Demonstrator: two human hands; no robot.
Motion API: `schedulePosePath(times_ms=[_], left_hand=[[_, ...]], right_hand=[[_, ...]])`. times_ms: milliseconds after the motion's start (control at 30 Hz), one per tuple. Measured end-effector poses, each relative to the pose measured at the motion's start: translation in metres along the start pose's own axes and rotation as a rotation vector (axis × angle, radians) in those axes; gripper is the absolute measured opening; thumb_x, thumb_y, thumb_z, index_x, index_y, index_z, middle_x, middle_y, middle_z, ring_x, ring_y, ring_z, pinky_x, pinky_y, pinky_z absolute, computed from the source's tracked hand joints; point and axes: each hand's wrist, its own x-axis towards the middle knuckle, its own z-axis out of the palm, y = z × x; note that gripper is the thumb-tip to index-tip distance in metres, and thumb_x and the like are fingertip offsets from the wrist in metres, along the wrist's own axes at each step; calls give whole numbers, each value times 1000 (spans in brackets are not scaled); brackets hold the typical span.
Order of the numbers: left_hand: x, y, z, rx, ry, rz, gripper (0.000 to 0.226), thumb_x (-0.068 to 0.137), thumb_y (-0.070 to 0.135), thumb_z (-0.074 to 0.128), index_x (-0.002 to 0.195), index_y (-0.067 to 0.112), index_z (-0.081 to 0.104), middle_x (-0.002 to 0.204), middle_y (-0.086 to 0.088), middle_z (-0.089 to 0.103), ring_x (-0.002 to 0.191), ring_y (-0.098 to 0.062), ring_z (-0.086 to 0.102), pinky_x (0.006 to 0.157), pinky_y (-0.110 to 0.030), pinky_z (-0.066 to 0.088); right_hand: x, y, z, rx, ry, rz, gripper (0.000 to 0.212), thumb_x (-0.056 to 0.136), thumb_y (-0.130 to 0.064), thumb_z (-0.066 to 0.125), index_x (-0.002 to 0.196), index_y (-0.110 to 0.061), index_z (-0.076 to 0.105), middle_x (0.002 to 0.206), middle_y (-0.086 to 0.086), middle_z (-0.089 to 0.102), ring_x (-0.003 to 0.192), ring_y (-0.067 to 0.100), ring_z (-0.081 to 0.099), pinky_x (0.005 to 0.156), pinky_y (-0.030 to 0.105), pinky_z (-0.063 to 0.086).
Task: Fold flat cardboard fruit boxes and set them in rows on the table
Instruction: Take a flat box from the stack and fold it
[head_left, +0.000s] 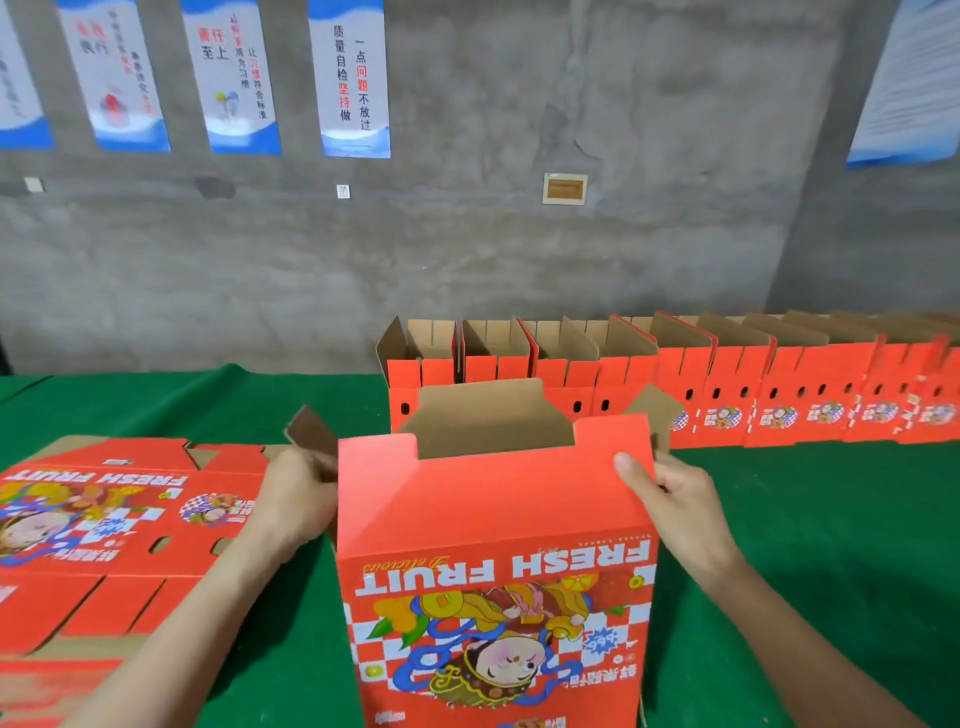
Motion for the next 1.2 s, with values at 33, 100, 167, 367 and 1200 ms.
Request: schedulePosePath(times_ms=[33, 100, 167, 367, 1200], left_hand=[[-1, 0, 0, -15, 73, -6, 19, 76, -8, 60, 81, 2, 76, 86, -16, 73, 73, -19, 65, 57, -21, 41], [-3, -4, 3, -27, 162, -11, 30, 75, -7, 57, 92, 8, 77, 95, -13, 73, 88, -23, 67, 70, -27, 47], [-7, -6, 8, -69, 209, -47, 35, 75, -7, 55, 98, 8, 75, 98, -13, 73, 95, -26, 67, 79, -33, 50], [-13, 2, 20, -177, 162, -46, 22, 78, 13, 71, 99, 17, 72, 93, -3, 72, 84, -20, 66, 69, -25, 44], [-10, 7, 28, -102, -325, 500, 100, 81, 27, 73, 144, 55, 0, 141, 33, 35, 129, 17, 29, 102, 0, 20]], right_hand=[[1, 0, 1, 22, 13, 14, 59, 82, -48, 59, 66, 9, 62, 89, 17, 63, 82, 35, 62, 75, 48, 49], [2, 2, 6, 54, 45, 74, 49, 85, -33, 66, 62, 10, 63, 93, 12, 62, 87, 32, 62, 79, 47, 48], [4, 6, 15, 74, 59, 162, 43, 84, -25, 71, 65, 13, 64, 97, 6, 60, 91, 27, 62, 84, 48, 50], [9, 18, 24, 20, 61, 279, 30, 80, -16, 75, 59, 2, 64, 126, -3, 50, 110, 14, 53, 97, 47, 45], [63, -35, 30, -1016, -949, -101, 108, 78, -17, 64, 150, -31, -16, 153, -9, -32, 139, 11, -31, 111, 33, -16]])
